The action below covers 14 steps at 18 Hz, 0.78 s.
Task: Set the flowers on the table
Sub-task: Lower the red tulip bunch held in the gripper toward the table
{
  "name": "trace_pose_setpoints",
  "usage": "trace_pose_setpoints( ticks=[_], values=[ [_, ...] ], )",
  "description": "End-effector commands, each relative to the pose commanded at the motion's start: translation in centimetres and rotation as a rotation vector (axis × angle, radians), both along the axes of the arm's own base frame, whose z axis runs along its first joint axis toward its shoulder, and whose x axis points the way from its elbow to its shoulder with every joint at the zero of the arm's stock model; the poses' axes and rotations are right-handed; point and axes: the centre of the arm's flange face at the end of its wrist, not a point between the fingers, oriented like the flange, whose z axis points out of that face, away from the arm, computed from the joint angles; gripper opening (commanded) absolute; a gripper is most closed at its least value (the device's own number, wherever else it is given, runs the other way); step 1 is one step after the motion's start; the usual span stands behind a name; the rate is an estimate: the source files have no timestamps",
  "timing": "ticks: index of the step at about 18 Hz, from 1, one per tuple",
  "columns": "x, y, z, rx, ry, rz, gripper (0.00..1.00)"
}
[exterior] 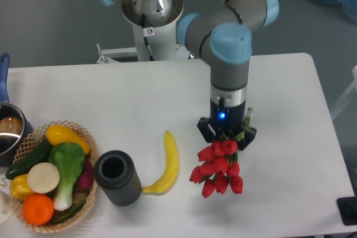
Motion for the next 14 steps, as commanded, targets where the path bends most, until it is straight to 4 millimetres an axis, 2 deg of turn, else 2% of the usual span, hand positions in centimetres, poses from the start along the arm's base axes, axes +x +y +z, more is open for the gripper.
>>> trace_pose_setpoints(
  ticks=[2, 4, 7, 14],
  values=[
    [-0.3, 0.5, -1.1, -0.006, -0.013, 0.001, 0.34],
    [-0.6, 0.8, -3.4, -0.025, -0.041, -0.001, 0.34],
    [-2.3, 2.0, -6.5, -0.040, -0.068, -0.005, 0.34],
    [-2.7, 2.4, -8.3, -0.040, -0.095, -0.006, 0.35]
  ],
)
